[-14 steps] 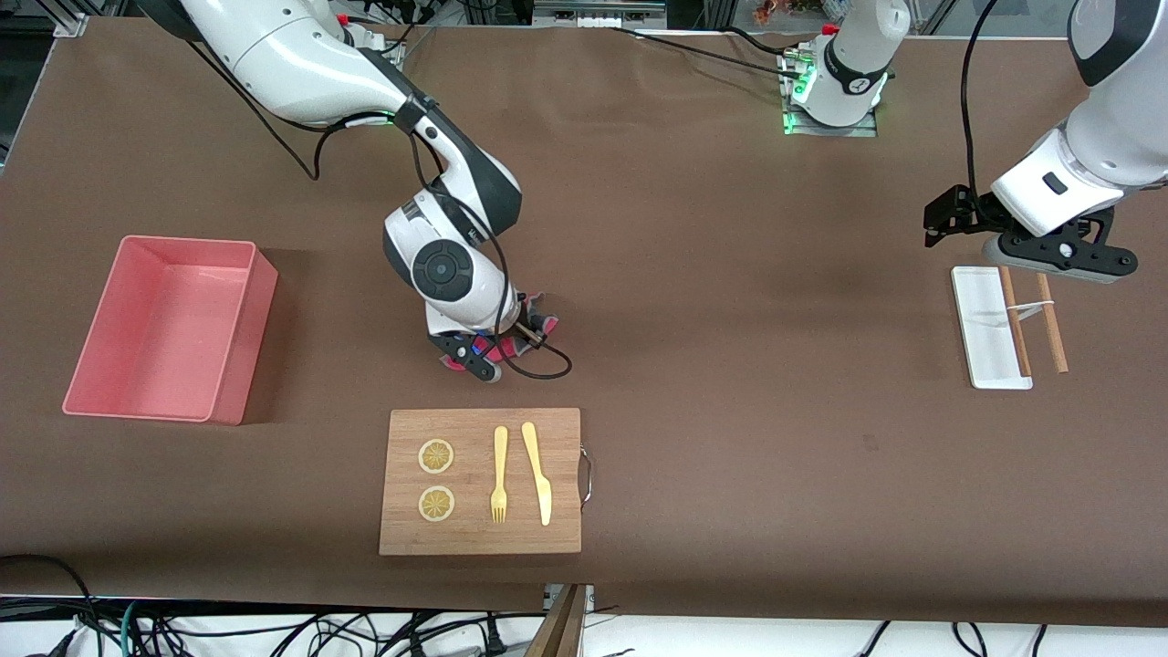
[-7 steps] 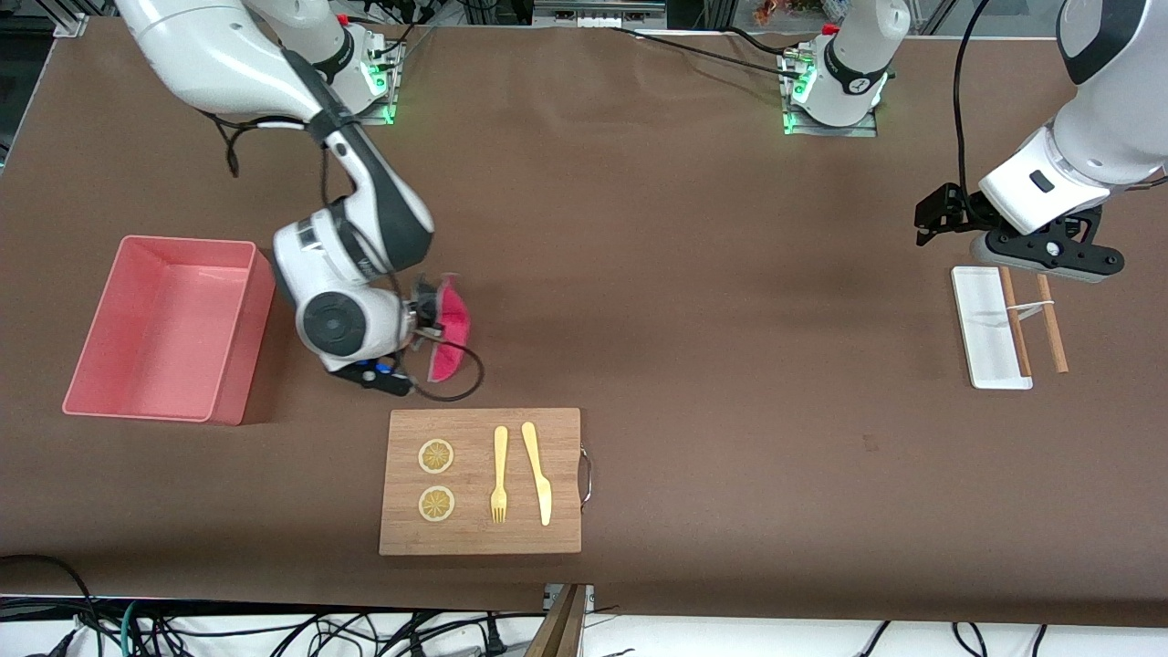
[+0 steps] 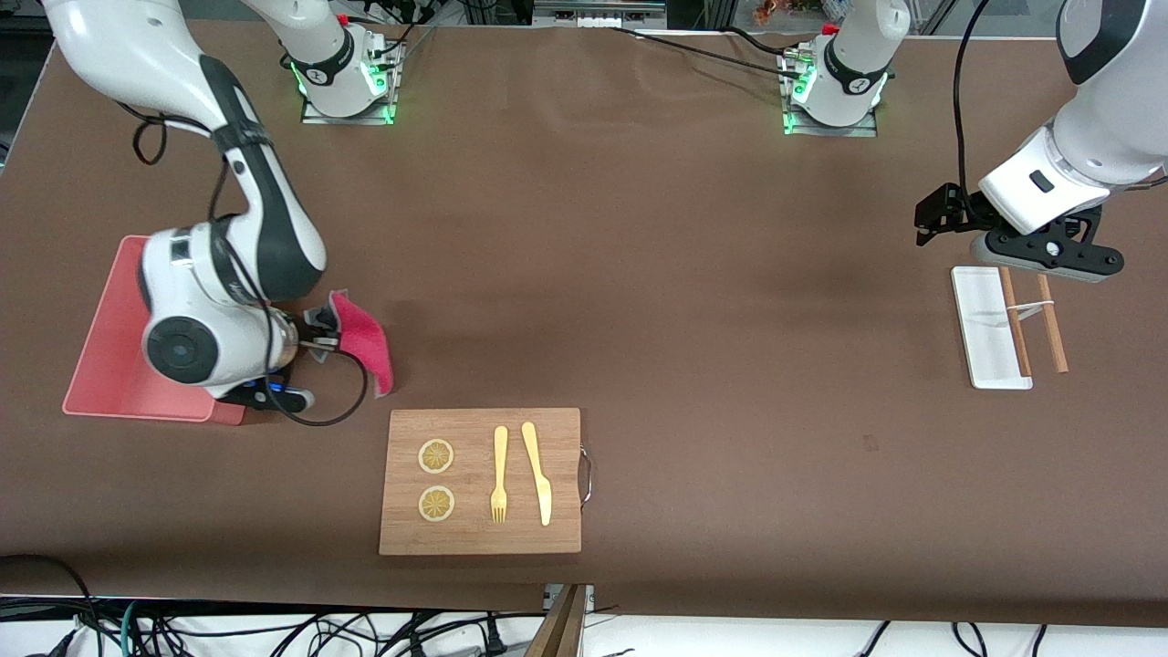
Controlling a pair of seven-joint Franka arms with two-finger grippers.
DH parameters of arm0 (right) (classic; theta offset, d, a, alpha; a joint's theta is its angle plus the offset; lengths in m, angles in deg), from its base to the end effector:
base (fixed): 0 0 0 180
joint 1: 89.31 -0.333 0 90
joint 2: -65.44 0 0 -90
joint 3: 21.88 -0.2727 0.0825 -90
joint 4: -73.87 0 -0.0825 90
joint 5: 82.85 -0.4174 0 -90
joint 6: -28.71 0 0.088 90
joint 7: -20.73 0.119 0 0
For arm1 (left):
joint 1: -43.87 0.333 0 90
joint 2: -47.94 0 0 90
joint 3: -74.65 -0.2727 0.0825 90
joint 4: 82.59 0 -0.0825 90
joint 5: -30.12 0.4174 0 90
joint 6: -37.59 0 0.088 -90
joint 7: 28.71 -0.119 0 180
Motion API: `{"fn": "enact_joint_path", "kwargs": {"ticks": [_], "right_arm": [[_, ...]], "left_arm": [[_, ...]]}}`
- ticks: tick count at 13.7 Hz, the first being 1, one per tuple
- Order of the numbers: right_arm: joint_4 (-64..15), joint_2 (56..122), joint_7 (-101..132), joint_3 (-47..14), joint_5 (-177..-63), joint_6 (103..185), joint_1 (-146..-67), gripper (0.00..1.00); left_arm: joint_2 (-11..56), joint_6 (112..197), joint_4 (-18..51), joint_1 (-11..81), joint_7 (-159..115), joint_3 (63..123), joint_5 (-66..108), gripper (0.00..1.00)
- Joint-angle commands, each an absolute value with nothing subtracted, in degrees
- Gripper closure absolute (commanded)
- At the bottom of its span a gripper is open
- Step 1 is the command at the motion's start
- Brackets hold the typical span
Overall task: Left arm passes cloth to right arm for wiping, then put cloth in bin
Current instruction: 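Carry the cloth into the pink bin and open the right gripper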
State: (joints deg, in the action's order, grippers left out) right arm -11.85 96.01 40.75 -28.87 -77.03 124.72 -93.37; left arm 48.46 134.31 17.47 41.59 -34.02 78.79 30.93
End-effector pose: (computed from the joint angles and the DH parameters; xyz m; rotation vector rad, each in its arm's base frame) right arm 0.6533 0.1086 0.2749 2.9688 -0.1991 -0.4925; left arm 0.5838 -0.0643 0.4954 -3.1088 0.3225 0.0767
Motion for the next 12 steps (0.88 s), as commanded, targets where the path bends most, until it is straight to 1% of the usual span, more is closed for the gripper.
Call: {"fn": "enact_joint_path", "kwargs": {"ticks": [1,2,3,6,10,12], "right_arm": [[-13.0,87.0,33.7,-29.3,-76.6,117.8,-89.7,1.00],[-12.5,85.2,29.6,-28.9,-76.5,115.3,-87.9,1.00],[-12.2,83.8,24.7,-27.3,-76.3,113.3,-86.7,1.00],[-12.2,82.0,9.9,-19.5,-74.1,111.7,-85.8,1.00],[-13.6,82.9,1.2,-13.8,-73.1,112.4,-84.6,1.00],[-16.8,85.0,1.0,-13.2,-73.1,116.2,-84.0,1.00]], "left_arm": [[49.0,134.2,17.7,41.5,-33.7,78.8,29.9,0.00],[49.0,134.2,17.7,41.5,-33.7,78.8,29.9,0.00],[49.0,134.2,17.7,41.5,-33.7,78.8,29.9,0.00],[49.0,134.2,17.7,41.5,-33.7,78.8,29.9,0.00],[49.0,134.2,17.7,41.5,-33.7,78.8,29.9,0.00],[49.0,134.1,17.7,41.5,-33.7,78.8,29.9,0.00]]}}
